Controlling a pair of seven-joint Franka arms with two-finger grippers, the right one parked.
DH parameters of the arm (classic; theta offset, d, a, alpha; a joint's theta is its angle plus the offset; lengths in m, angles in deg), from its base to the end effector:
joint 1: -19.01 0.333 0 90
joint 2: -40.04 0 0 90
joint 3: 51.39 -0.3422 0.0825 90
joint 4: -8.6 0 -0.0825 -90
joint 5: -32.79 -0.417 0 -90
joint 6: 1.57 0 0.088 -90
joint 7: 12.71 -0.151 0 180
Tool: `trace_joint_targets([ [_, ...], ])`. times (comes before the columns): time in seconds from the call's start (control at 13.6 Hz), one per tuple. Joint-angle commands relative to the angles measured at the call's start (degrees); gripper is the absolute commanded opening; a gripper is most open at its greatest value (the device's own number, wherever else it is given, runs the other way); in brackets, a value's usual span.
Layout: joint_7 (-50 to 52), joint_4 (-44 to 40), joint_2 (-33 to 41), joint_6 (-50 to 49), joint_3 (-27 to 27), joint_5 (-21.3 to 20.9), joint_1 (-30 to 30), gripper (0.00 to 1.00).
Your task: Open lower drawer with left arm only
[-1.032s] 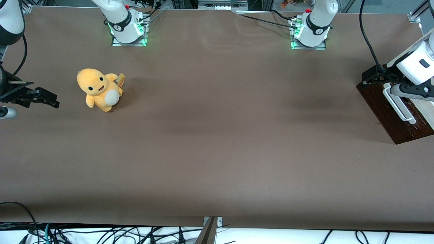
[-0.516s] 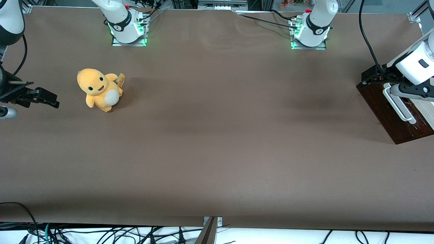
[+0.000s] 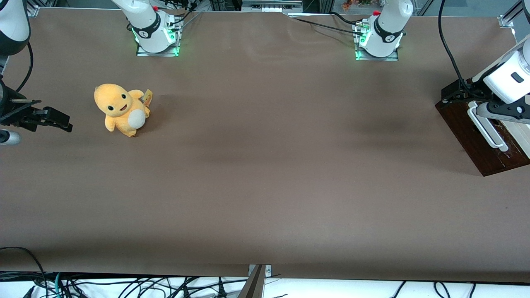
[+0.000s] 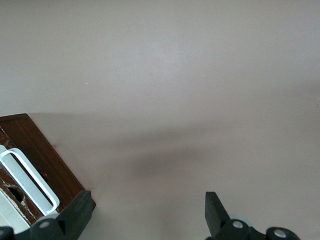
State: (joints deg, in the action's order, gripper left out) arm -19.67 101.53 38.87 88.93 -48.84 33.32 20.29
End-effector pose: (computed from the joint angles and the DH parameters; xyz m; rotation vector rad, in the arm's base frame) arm 0.5895 -0.0142 0.5697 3.1188 -0.2238 -0.0973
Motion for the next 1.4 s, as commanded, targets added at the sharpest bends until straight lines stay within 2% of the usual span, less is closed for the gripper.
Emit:
trace_joint_targets([
  [0.0, -0.16, 0.06, 0.38, -0.07, 0.08, 1.05, 0.13, 1.0],
  [1.33, 1.59, 0.24, -1.02, -0.33, -0.18, 0.96, 0.3, 1.0],
])
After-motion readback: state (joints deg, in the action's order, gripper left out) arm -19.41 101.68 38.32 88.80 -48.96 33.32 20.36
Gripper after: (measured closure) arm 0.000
